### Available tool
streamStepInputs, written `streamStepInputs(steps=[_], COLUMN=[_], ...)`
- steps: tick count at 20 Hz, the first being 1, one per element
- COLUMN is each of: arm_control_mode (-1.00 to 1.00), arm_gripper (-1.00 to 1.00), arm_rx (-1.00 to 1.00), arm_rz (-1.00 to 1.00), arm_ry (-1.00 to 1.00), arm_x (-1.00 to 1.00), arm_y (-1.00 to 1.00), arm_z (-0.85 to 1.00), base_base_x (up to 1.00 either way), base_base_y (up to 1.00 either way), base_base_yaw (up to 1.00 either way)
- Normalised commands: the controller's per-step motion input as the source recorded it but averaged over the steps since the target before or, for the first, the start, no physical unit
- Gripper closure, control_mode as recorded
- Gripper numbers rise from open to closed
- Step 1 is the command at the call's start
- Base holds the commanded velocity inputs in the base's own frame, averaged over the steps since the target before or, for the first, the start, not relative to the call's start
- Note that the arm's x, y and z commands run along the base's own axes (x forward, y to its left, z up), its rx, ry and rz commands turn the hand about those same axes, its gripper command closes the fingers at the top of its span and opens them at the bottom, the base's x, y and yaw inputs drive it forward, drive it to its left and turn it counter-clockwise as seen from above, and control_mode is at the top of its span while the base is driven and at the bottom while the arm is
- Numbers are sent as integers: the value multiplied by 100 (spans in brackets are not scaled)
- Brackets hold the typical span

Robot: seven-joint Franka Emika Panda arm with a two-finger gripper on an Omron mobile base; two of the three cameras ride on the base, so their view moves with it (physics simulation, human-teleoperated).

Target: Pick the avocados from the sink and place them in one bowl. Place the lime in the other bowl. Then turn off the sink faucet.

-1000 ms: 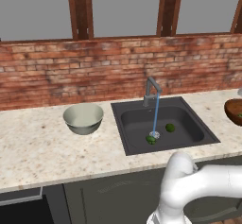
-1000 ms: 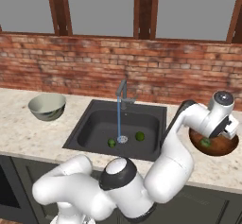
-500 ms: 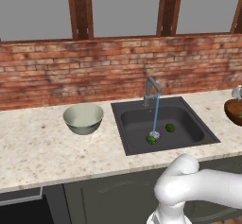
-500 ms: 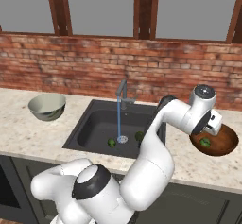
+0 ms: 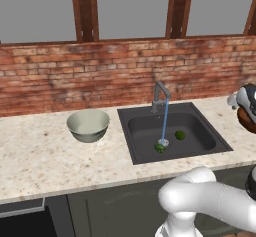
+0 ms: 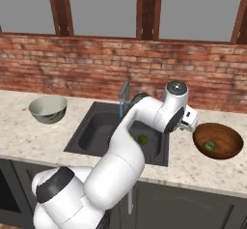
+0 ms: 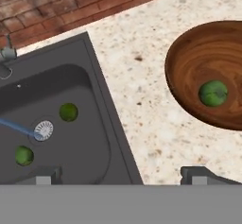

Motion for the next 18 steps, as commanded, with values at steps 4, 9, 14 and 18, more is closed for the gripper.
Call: streamStepInputs(steps=[4,9,14,18], arm_control_mode=[-100,-100,-100,-100], arm_gripper=[-100,-100,-100,-100], arm_rx=[0,0,0,0], arm_rz=[10,11,12,11], arm_ry=[0,0,0,0], arm_x=[-19,-20,-5,2], arm_y=[73,70,59,47], arm_z=[9,0,0,-4], base_base_x=[0,0,0,0], base_base_y=[0,0,0,0], base_base_yaw=[0,0,0,0])
